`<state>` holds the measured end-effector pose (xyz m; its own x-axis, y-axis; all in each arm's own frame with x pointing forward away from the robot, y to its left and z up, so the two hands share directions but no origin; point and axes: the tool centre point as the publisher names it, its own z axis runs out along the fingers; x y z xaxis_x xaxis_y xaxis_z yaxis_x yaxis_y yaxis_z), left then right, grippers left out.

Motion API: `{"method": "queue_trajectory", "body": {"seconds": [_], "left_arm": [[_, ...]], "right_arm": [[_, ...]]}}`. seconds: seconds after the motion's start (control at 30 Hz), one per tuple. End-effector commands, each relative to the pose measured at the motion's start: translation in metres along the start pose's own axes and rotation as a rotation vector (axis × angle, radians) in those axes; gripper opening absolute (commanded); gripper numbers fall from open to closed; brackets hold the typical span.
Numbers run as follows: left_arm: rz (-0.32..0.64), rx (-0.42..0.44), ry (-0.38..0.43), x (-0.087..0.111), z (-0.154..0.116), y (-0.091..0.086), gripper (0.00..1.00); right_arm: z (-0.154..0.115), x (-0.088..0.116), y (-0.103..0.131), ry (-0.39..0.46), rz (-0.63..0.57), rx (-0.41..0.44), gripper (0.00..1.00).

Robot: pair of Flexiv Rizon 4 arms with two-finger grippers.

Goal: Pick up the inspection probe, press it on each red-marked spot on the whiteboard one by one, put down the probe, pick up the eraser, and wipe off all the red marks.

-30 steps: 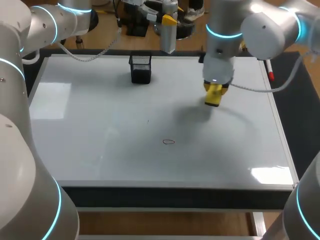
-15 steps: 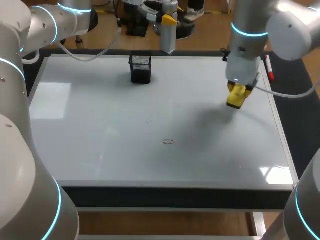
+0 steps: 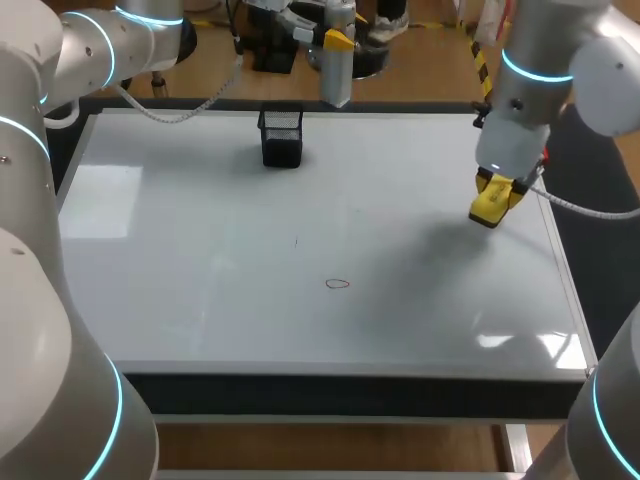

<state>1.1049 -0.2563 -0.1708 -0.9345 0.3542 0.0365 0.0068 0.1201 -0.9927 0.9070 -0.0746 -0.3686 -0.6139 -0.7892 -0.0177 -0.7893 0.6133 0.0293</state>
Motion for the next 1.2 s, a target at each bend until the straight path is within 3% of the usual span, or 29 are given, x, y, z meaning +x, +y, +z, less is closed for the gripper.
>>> {"method": "queue_trajectory", "body": {"seconds": [0.03, 1.2], "left_arm": [[-0.001, 0.003, 0.016, -0.0063, -0.0021, 0.0008, 0.0], [0.019, 0.003, 0.019, -0.0006, -0.0001, -0.0006, 0.0]], "right_arm": [[-0.0004, 0.0015, -0.0022, 0.003, 0.001, -0.004, 0.0], [-0.0007, 0.0015, -0.0058, 0.011, 0.012, -0.013, 0.0]]}}
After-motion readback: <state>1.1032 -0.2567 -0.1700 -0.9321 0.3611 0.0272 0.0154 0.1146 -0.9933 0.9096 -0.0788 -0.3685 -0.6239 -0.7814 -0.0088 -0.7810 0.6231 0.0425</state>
